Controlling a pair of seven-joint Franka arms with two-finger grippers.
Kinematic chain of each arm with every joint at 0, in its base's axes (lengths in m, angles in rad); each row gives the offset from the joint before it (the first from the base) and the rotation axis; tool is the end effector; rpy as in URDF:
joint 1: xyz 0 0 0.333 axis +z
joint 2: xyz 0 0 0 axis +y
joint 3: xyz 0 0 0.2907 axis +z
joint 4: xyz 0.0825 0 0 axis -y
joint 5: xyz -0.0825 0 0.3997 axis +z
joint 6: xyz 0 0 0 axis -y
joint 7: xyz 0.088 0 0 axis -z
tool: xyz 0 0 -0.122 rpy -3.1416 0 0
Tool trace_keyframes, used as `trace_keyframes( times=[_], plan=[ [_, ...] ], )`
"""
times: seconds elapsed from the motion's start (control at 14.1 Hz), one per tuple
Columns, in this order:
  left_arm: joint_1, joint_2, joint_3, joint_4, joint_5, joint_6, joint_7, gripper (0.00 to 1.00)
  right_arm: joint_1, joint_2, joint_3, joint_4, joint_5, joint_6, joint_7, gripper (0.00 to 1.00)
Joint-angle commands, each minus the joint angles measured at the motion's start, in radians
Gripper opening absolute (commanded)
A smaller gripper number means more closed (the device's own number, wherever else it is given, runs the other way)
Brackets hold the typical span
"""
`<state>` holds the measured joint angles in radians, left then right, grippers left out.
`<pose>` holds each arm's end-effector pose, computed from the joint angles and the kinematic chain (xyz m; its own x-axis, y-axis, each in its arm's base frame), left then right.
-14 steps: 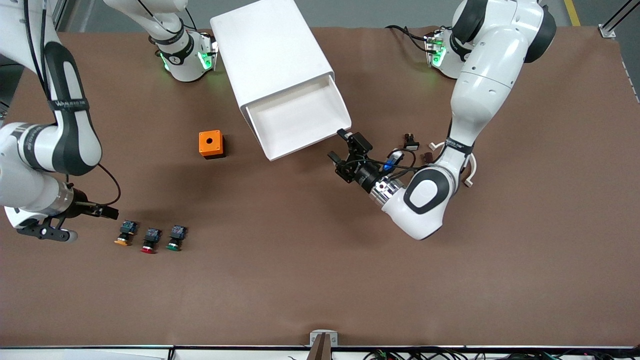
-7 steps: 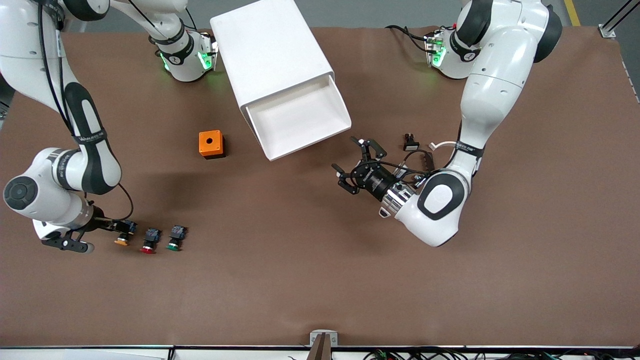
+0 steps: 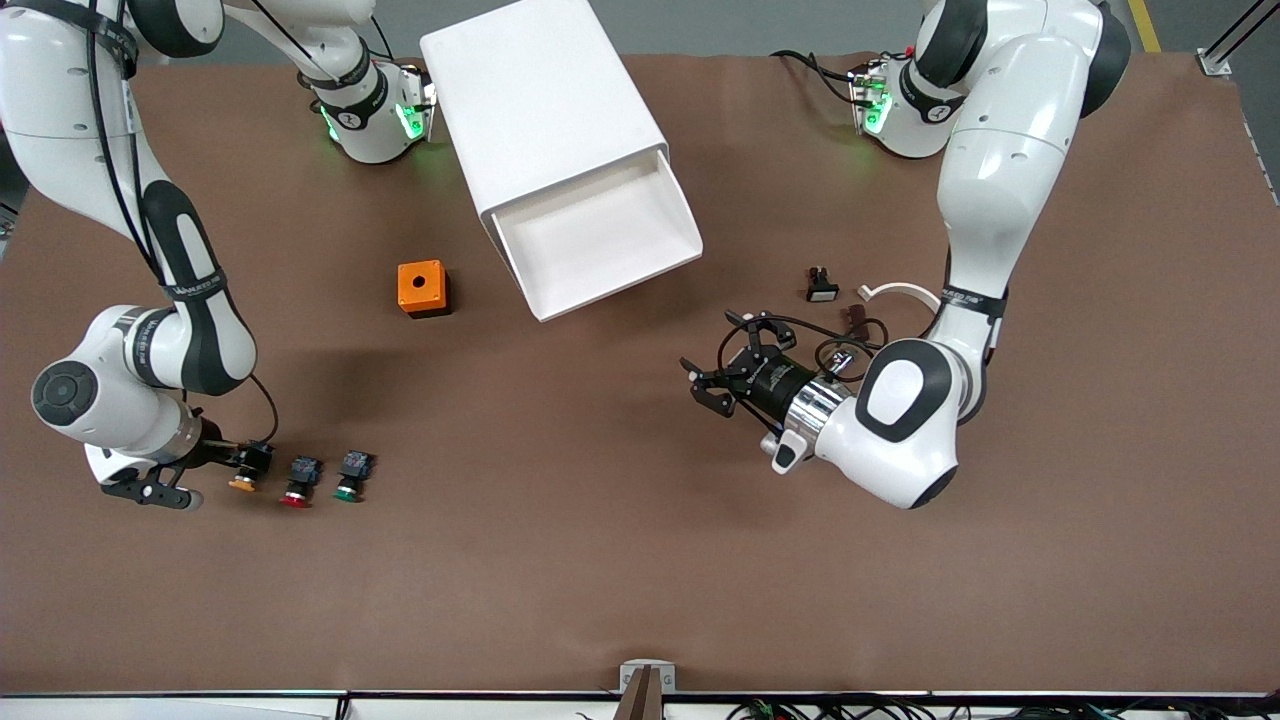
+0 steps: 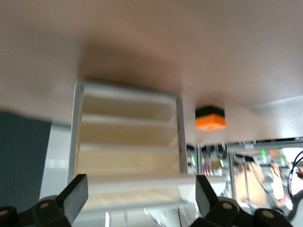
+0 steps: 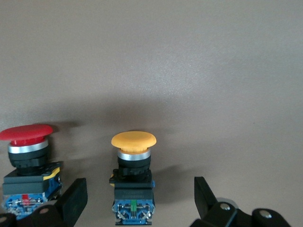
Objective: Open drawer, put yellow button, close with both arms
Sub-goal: 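Lift the yellow button with the right gripper toward the open drawer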
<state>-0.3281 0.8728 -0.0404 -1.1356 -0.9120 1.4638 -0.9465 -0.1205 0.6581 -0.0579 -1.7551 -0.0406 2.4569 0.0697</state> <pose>0.6259 -0.3440 0.2615 0.3697 0.3116 -0.8754 0.7006 -0.7123 0.0423 0.6538 -0.1166 0.1518 0.9784 -0.2013 0.0472 -0.2039 -0.9772 0.0593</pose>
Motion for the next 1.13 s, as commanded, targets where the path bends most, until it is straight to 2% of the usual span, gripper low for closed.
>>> trace_keyframes(
  times=[0.0,0.14,0.21,0.28,0.5,0.78,0.92,1.06],
  plan=[
    [-0.04,-0.061,0.014,-0.01,0.147,0.108,0.08,1.0,-0.01,0.021,0.012,0.017,0.01,0.005,0.005,0.99],
    [-0.064,-0.099,0.016,-0.01,0.229,0.164,0.094,1.0,-0.01,0.025,0.012,0.017,0.01,0.004,0.005,0.97],
    [-0.075,-0.124,0.016,-0.012,0.276,0.187,0.094,1.0,-0.01,0.025,0.012,0.017,0.01,0.004,0.002,0.91],
    [-0.084,-0.155,0.014,-0.013,0.33,0.2,0.095,1.0,-0.01,0.025,0.012,0.017,0.01,0.001,-0.002,0.81],
    [-0.104,-0.21,0.011,-0.016,0.47,0.213,0.097,1.0,-0.013,0.025,0.012,0.016,0.01,-0.004,-0.005,0.4],
    [-0.14,-0.245,0.008,-0.021,0.637,0.231,0.089,1.0,-0.007,0.021,0.013,0.011,0.011,-0.013,0.001,0.05],
    [-0.154,-0.247,0.008,-0.021,0.651,0.234,0.081,1.0,-0.001,0.014,0.015,0.026,0.011,-0.074,0.004,0.0],
    [-0.155,-0.256,0.01,-0.026,0.663,0.234,0.077,1.0,0.005,-0.017,0.041,0.081,0.031,-0.188,0.028,0.0]
  ],
)
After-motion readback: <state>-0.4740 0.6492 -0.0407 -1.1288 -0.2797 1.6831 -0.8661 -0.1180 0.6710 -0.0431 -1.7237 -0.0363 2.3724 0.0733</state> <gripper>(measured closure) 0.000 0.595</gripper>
